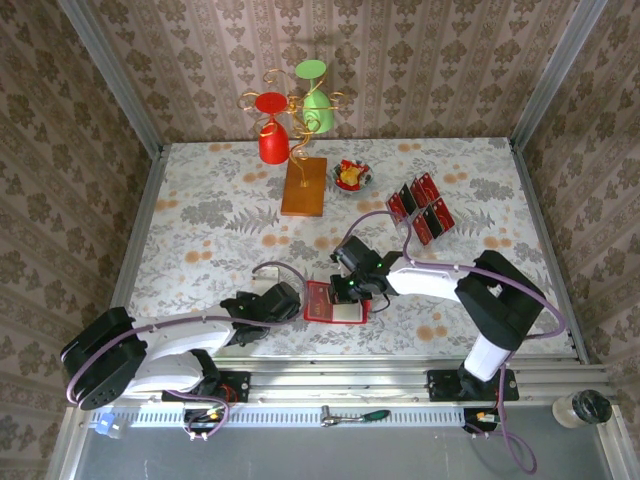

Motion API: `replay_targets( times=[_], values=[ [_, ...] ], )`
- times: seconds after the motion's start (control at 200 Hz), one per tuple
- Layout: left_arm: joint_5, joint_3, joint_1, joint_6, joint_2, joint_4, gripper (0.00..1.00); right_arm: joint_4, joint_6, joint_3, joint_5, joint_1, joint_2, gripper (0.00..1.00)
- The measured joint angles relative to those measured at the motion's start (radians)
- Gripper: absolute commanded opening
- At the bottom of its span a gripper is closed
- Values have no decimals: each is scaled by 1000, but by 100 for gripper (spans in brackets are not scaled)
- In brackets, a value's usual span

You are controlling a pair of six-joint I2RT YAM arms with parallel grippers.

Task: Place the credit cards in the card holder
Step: Insert the credit card into the card slot.

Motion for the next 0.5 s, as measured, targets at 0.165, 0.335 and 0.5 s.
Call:
replay_targets(
  times=[0.165, 0.335, 0.5],
  values=[
    [1, 0, 0, 3, 0, 0, 100, 23, 4, 1, -9, 1, 40, 0],
    [6, 8, 0, 8, -2, -8, 100, 21, 3, 1, -11, 1, 35, 0],
    [24, 50, 0, 24, -29, -32, 100, 10, 2, -13, -1, -7, -30, 0]
  ],
)
